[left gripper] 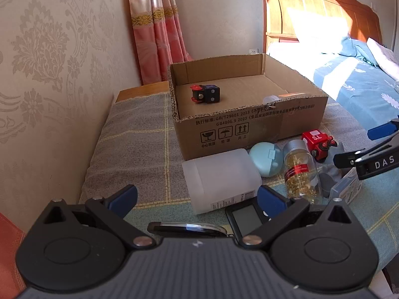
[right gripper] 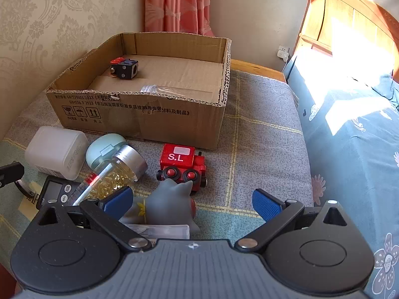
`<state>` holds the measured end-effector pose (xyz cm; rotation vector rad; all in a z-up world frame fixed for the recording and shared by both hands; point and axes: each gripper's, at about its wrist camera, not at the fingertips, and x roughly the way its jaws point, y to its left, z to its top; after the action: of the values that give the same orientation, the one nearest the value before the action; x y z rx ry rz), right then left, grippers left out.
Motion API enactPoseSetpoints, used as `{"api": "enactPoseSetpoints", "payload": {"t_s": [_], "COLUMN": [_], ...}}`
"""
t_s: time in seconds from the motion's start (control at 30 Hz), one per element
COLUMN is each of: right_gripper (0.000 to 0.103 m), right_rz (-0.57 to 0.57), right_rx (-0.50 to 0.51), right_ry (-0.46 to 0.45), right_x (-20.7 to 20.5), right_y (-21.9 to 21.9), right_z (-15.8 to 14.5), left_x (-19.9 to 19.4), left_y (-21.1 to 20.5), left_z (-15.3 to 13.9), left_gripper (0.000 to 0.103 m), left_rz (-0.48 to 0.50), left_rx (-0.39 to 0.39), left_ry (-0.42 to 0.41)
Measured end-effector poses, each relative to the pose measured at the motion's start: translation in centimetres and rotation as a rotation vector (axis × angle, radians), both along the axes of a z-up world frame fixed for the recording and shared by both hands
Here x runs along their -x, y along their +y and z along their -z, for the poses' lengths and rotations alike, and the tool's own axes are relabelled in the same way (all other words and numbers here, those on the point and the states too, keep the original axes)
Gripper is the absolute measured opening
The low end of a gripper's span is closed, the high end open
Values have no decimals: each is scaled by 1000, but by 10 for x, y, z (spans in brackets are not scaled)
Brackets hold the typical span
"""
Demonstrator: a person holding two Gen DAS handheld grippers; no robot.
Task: Organize rigid objects
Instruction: 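Withdraw both tools from the box back toward the remaining items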
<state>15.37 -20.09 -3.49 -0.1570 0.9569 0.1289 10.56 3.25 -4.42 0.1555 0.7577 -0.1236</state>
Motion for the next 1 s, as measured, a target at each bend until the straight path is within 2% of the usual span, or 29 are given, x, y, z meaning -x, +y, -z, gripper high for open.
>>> {"api": "enactPoseSetpoints", "payload": {"t_s": [0.4, 0.5, 0.7, 0.83, 0.9, 1.0], "right_gripper": [103, 103, 103, 103, 103, 103], "right_rz": [14, -28, -128, -113, -96, -112], "right_rx": [-32, -54, -15, 13, -30, -24], "right_ry": [24, 29, 48, 85, 82, 79], "right_x": [45, 62, 90, 89, 87, 84], "right_y": [-18, -13, 14, 20, 13, 9], "right_z": [1, 1, 18, 39, 41, 40], "left_x": [10, 12, 21, 25, 26, 24], "left_y": [-2, -1, 4, 10, 14, 23], "left_z": [1, 3, 12, 20, 26, 39], "left_gripper": [102, 102, 102, 102, 102, 102], "left_rz": [14, 20, 48, 56, 50, 34], "left_rx": [-3, -5, 23, 50, 52, 76], "left_ry": [-1, 3, 29, 57, 67, 95]}}
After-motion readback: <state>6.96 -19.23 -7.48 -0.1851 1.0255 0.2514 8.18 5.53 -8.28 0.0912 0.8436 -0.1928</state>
